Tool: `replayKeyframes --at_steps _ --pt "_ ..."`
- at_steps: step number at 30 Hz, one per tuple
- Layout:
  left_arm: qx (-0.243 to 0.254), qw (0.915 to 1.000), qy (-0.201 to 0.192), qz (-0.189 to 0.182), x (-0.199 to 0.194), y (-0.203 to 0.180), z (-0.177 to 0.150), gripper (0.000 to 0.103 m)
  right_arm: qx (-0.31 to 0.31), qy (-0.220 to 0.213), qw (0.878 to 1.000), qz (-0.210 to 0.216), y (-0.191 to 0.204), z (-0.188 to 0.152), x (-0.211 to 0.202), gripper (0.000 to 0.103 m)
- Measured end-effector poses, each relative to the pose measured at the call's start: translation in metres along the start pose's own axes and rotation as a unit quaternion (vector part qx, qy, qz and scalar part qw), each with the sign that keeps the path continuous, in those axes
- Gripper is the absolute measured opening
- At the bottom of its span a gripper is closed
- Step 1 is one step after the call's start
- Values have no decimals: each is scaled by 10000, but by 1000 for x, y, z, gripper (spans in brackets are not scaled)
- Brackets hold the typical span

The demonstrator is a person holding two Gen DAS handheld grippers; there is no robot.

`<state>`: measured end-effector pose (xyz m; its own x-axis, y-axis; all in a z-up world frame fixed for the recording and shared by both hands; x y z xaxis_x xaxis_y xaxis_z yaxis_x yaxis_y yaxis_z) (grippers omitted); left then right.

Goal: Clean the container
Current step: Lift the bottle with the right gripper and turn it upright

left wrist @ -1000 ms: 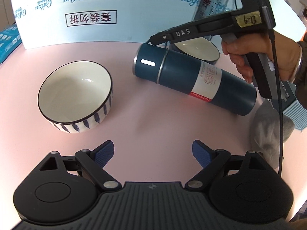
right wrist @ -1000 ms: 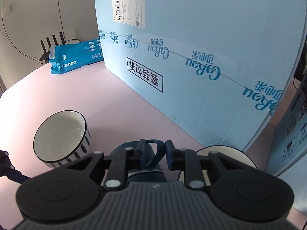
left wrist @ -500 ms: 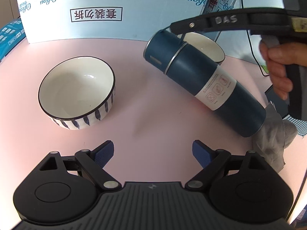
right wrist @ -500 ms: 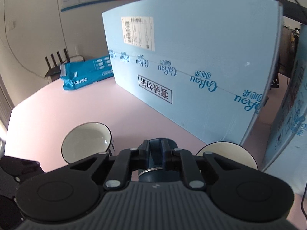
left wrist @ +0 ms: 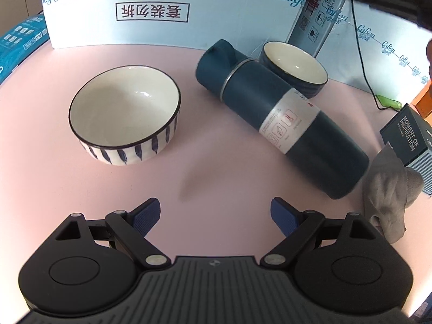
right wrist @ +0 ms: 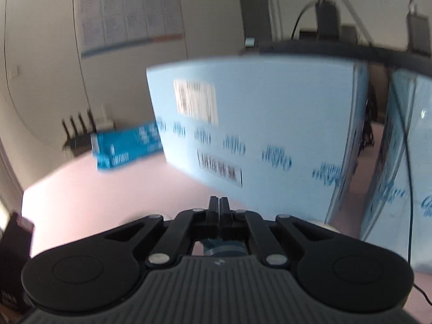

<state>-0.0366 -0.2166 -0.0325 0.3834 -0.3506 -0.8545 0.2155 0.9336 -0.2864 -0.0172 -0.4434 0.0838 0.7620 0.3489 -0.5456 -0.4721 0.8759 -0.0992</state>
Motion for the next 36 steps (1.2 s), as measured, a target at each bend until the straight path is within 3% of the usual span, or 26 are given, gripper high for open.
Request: replayKeyframes --at_steps 4,9,13,14,24,26,27,36 --pt "-69 9999 42 -61 -1 4 -5 87 -90 592 9980 223 5 -8 34 7" --pt "-305 9994 139 -98 0 17 -8 87 -405 737 9942 674 34 -3 61 11" --pt "-471 9985 232 -133 5 26 -8 87 -786 944 9895 768 52 -4 79 31" --pt "-490 9984 233 -164 5 27 -7 87 -882 957 9887 748 55 -4 82 32" --pt "-510 9980 273 -262 2 37 -4 87 -1495 1327 9787 463 61 -3 108 32" --pt "-534 9978 277 -269 2 38 -3 87 -1529 1380 9779 362 60 -5 113 26" --pt "-539 9978 277 -269 1 38 -3 88 -1546 1359 9781 309 59 -6 114 19" --pt "-549 9978 283 -249 0 38 -5 88 -1076 935 9897 116 42 1 81 15"
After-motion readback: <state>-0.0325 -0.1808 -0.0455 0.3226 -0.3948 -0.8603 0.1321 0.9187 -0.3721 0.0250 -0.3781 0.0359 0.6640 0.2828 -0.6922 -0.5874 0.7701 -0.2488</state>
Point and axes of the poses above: each gripper's, at about its wrist camera, not at the fingertips, and x roughly the way its jaws point, y to its left, z to its top, the point moved 3 cm from there along x, roughly the way its jaws point, and after that the axes turned 15 degrees about -x, right-handed, at the moved point
